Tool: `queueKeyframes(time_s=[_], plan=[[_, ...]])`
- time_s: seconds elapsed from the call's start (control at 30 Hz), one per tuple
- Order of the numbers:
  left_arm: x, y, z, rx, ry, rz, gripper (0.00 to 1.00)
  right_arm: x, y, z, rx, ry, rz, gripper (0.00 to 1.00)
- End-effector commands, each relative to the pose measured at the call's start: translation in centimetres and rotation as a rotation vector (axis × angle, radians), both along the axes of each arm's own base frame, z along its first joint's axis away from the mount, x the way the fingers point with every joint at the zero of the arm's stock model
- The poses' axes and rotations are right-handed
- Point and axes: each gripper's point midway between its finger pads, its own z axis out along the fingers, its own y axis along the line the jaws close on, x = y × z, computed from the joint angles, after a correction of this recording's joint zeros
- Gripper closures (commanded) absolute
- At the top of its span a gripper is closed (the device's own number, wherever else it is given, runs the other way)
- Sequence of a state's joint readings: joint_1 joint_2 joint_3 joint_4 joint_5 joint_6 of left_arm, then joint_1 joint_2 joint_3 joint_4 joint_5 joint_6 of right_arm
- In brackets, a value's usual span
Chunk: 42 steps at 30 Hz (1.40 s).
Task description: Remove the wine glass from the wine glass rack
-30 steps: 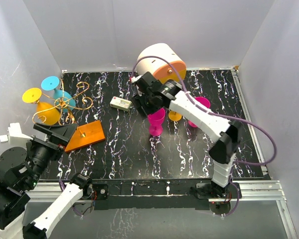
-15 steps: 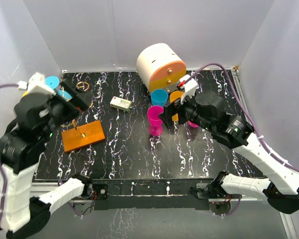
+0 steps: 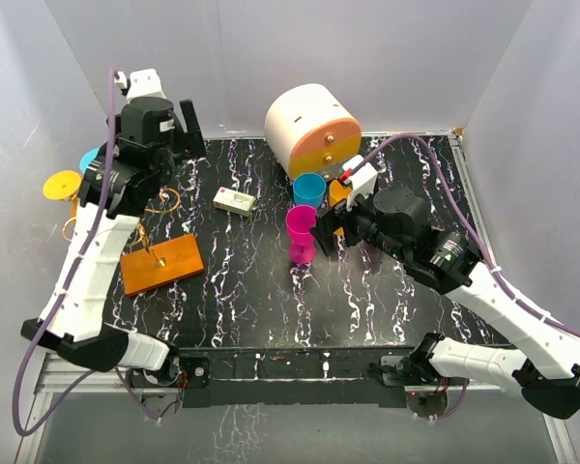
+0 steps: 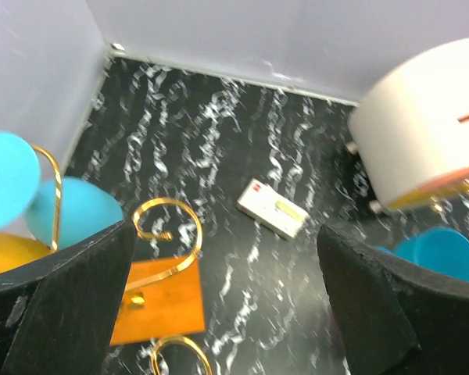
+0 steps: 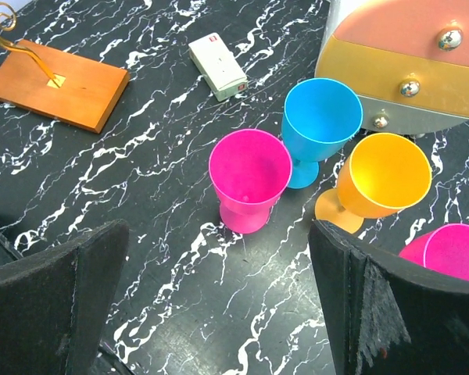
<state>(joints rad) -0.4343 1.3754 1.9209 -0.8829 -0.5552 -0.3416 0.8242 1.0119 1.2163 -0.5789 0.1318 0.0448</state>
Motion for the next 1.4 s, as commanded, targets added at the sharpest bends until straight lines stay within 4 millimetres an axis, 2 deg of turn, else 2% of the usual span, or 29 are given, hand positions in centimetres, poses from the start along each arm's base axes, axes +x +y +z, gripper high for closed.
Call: queueKeyframes(time_s=[0.0,0.1,0.2,0.27,0.37,0.43,0.63,0.77,1.1,1.37], plan=[[2.5,4.0,3.0,0.202,-0.084,0.138,0.01,-0.2,0.6,2.6,0.085,-0.08,0.035,0.02],[4.3,7.4,1.9,0.125,-0.018,0.165,0.01,-0.5,1.2,2.4,0.103,-0.074,0.063,0.02],[4.4,9.9,2.0,0.091,-0.021,0.212,0.01,-0.8,1.4,2.5,0.119,-0.08,0.081,0.02],[3.7,10.7,2.9,0.091,-0.059,0.234,0.01,-1.0,1.5,2.6,0.133,-0.08,0.092,0.02],[1.8,13.6,3.7,0.084,-0.079,0.324,0.01,-1.5,1.9,2.9,0.158,-0.075,0.122,0.02],[0.4,14.7,4.1,0.073,-0.083,0.363,0.01,-2.0,2.0,3.1,0.178,-0.075,0.142,0.02],[-4.6,16.3,5.8,0.094,-0.121,0.458,0.01,-3.8,2.2,3.2,0.188,-0.094,0.183,0.02],[-7.0,17.4,5.4,0.13,-0.085,0.528,0.01,-5.0,1.9,3.6,0.19,-0.126,0.195,0.02],[-7.9,18.6,0.4,0.105,0.115,0.595,0.01,-7.2,0.9,4.8,0.214,-0.183,0.22,0.02],[-9.0,20.5,-1.8,0.039,0.167,0.686,0.01,-8.6,0.6,5.2,0.234,-0.211,0.253,0.02]])
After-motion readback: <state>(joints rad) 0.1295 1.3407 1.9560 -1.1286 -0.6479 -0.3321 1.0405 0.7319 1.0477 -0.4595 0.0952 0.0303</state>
